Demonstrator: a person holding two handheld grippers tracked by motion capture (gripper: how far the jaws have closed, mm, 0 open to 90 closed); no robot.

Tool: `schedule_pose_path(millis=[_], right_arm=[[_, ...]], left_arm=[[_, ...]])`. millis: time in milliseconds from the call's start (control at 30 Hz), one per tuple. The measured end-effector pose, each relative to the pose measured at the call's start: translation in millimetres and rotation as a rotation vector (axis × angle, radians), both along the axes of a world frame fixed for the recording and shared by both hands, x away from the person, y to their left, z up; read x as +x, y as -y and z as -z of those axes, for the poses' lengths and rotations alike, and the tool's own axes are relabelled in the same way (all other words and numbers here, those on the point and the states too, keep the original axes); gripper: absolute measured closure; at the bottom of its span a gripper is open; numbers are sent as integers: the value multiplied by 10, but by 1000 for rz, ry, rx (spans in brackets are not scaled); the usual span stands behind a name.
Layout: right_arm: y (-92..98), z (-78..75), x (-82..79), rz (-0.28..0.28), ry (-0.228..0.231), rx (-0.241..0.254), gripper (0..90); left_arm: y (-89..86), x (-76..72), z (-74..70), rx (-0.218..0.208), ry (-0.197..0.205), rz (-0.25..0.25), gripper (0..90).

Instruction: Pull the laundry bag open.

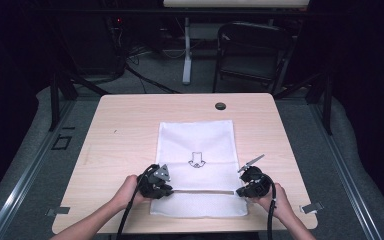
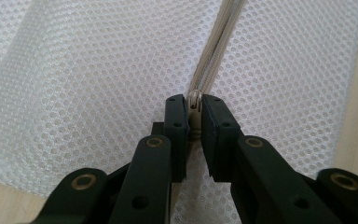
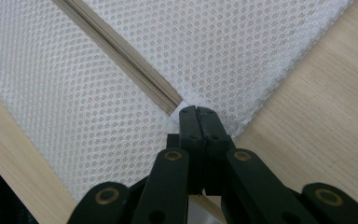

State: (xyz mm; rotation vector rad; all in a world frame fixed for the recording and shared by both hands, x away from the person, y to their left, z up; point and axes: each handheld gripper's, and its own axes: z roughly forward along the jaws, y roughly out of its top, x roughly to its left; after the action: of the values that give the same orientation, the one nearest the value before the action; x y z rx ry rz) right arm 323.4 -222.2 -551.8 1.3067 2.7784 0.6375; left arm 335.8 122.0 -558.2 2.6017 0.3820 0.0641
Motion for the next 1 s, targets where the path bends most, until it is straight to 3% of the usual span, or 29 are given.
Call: schedule_pose_path(millis=[233, 367, 667, 700, 867, 900, 933, 1000], right_arm=[[6, 2, 4, -5, -6, 7, 900], [3, 12, -2, 10, 3, 16, 900], [6, 0, 7, -3, -7, 1, 900], [-7, 22, -11, 27, 7, 27, 900], [2, 13, -2, 14, 1, 18, 900], [2, 12, -2, 13, 1, 16, 900], [-4, 11, -1, 11, 0, 14, 900], [-14, 4, -3, 8, 0, 4, 900]], left_arm=[[-25, -64, -55, 7, 49, 24, 821], [-29, -92, -55, 17, 50, 46, 823], [-58, -100, -66, 12, 42, 64, 823], [-58, -103, -60, 12, 42, 66, 823], [-53, -106, -53, 17, 24, 67, 820], [-43, -106, -46, 14, 28, 56, 818], [-42, -99, -33, -7, 8, 37, 805], [-48, -108, -3, -20, 0, 40, 762]])
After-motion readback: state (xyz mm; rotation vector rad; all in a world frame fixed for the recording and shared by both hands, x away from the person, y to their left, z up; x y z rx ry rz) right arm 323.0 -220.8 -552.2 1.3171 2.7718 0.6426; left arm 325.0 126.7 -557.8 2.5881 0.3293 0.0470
